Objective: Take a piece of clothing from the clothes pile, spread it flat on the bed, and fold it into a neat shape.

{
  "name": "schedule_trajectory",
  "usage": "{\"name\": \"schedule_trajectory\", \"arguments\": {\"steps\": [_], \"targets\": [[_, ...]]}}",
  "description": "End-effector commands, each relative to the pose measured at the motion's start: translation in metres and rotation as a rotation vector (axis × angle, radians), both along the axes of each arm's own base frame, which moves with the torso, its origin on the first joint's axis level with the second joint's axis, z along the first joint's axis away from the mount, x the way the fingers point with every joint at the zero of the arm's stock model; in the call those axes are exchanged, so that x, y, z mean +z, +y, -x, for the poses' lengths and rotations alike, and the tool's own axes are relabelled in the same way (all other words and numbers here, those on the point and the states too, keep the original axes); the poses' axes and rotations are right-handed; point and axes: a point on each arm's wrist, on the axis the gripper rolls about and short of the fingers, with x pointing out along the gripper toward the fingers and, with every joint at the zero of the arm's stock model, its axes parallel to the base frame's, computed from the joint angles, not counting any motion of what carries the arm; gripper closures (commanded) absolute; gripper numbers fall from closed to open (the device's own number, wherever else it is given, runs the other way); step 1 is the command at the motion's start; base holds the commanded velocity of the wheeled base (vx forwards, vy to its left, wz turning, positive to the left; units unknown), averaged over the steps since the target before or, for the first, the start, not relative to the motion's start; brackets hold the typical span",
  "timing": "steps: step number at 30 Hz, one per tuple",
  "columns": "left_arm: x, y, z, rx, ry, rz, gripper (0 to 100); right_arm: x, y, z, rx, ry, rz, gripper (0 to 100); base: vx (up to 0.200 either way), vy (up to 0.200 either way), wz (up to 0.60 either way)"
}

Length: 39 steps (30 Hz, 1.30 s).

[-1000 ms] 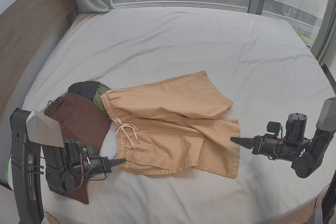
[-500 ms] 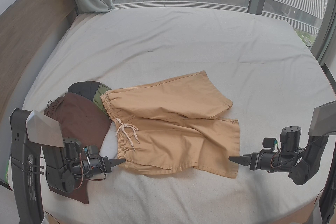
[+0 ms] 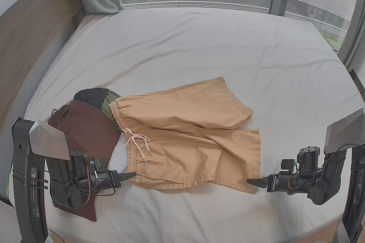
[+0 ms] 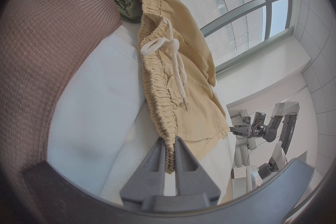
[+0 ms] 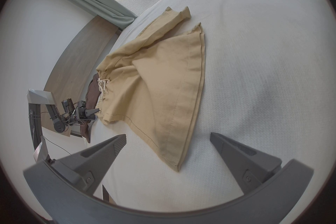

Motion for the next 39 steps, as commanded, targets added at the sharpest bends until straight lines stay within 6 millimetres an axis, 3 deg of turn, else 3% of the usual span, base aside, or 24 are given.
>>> {"name": "schedule_trajectory", "arguments": {"steps": [1,4,5,26,39], "targets": [[0.000,0.000,0.000,0.001,0.000,0.000,100,-0.014,0.003,0.002,0.015,0.030,0.000,0,0.000,0.000,0.00],[0.000,0.000,0.000,0.001,0.000,0.000,100,-0.015,0.008,0.002,0.033,0.019,-0.005,0,0.000,0.000,0.00],[0.000,0.000,0.000,0.001,0.000,0.000,100,-0.015,0.010,0.005,0.042,0.019,-0.004,100,0.000,0.000,0.00],[0.002,0.002,0.000,0.003,-0.004,0.005,100,-0.015,0.011,0.008,0.046,0.027,-0.001,100,0.000,0.000,0.00],[0.042,0.030,0.018,-0.021,-0.051,0.074,100,-0.012,0.007,0.019,0.088,0.011,0.048,100,0.000,0.000,0.00]]}}
